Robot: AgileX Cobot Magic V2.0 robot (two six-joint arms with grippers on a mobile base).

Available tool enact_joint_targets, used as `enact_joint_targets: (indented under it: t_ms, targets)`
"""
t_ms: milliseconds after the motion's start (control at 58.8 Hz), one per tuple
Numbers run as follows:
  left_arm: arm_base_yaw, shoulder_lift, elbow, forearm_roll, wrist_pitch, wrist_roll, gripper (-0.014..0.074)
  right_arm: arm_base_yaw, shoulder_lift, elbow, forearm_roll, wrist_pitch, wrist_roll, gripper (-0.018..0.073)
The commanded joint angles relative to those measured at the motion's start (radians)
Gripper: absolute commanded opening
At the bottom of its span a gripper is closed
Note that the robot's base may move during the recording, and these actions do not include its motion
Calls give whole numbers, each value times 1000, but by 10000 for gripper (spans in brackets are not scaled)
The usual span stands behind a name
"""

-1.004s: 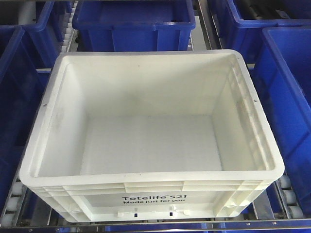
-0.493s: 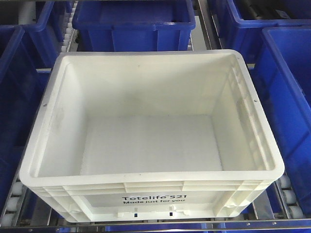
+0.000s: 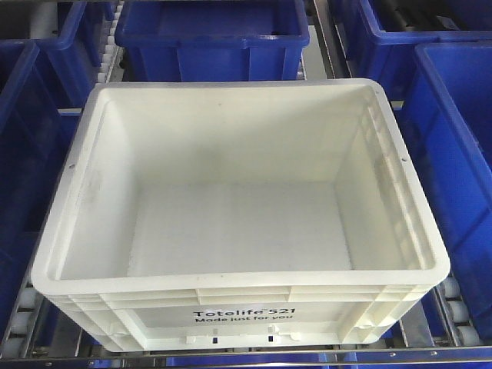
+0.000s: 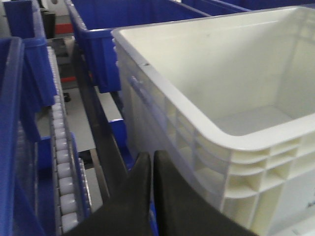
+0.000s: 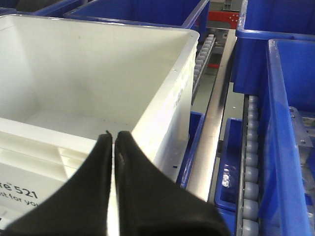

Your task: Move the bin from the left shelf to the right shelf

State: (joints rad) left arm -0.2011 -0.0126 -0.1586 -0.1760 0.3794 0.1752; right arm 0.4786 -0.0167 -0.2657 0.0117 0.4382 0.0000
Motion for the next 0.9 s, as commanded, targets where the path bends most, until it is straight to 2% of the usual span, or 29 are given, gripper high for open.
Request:
enact_joint_targets:
  t_ms: [0, 153, 255, 425, 630, 817, 885]
  targets:
    - [39, -16, 15, 13, -173, -2, -6, -1, 14, -24, -1, -79, -10, -8]
    - [61, -16, 137, 116, -413, -5, -6, -1, 14, -24, -1, -79, -10, -8]
    - [61, -16, 209, 125, -586, -6, -6, -1, 14, -24, -1, -79, -10, -8]
    - [61, -16, 204, 145, -559, -34, -6, -1, 14, -24, -1, -79, -10, -8]
    - [61, -16, 204, 158, -439, -106, -6, -1, 14, -24, -1, -79, -10, -8]
    - [99, -16, 204, 230, -392, -267, -6, -1, 14, -24, -1, -79, -10, -8]
    - [109, -16, 204, 234, -392, -278, -6, -1, 14, -24, -1, -79, -10, -8]
